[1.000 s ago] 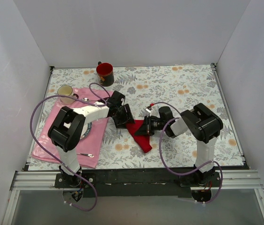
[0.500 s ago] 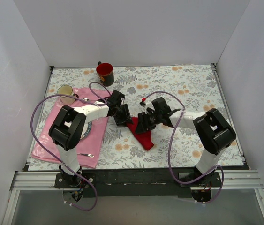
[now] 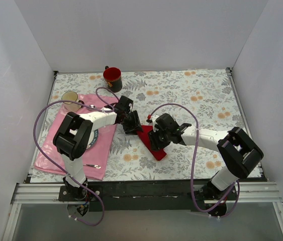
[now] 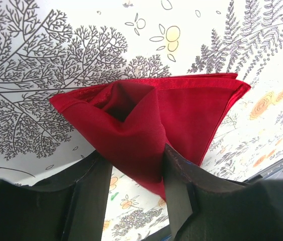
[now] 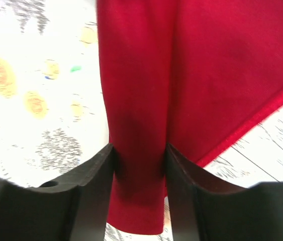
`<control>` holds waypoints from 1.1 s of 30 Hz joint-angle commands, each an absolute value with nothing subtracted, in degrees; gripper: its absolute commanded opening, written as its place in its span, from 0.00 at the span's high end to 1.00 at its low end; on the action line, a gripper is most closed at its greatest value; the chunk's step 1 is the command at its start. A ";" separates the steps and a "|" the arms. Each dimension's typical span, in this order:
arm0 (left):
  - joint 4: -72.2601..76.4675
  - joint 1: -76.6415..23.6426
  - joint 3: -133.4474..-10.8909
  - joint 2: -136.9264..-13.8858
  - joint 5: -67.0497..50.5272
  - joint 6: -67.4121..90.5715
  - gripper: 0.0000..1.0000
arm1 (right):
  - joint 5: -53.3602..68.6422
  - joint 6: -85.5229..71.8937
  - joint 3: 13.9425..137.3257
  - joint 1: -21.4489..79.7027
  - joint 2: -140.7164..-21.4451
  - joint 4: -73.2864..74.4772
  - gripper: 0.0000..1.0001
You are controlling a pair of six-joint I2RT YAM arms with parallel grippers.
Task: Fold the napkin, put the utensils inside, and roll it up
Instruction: Roll the napkin with the utensil
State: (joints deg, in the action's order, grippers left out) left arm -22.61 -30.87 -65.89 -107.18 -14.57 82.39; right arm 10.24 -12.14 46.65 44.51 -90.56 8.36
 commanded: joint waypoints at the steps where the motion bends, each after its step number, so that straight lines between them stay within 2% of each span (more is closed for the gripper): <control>1: -25.05 -30.41 -64.42 -111.27 -8.52 79.01 0.57 | -2.19 -10.11 49.20 47.28 -88.78 16.79 0.50; 2: -24.96 -30.41 -64.42 -111.27 -8.87 78.84 0.57 | -2.37 -9.67 49.83 47.72 -88.16 16.61 0.48; 6: -25.31 -30.41 -65.04 -111.27 -10.28 78.84 0.58 | -1.33 -8.88 52.82 49.22 -87.71 13.47 0.27; 9: -25.84 -30.32 -65.74 -112.06 -11.77 78.93 0.58 | -3.59 -8.27 55.89 50.53 -90.61 12.92 0.19; 17: -26.11 -30.06 -66.45 -112.42 -13.98 79.45 0.58 | -12.82 -7.73 58.98 55.45 -98.96 6.43 0.17; 23: -25.84 -29.97 -66.10 -112.15 -14.68 79.45 0.58 | -17.75 -8.09 55.82 56.16 -100.99 1.07 0.29; 27: -25.49 -30.06 -66.00 -111.53 -15.12 78.75 0.55 | -19.15 -9.75 54.32 56.08 -101.16 1.05 0.52; 29: -25.40 -30.06 -66.18 -110.57 -14.94 77.62 0.47 | -18.90 -11.76 53.18 55.81 -100.99 1.32 0.58; 30: -25.23 -29.97 -66.36 -110.04 -14.51 77.26 0.44 | -16.98 -12.56 52.91 55.11 -100.55 1.58 0.67; 33: -25.40 -30.06 -66.97 -107.23 -12.22 76.29 0.33 | -10.65 -16.43 50.81 53.27 -99.15 0.71 0.72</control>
State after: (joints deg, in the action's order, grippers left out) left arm -21.93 -30.13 -68.18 -108.79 -19.73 80.16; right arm -15.94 -11.31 54.37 55.68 -100.25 0.10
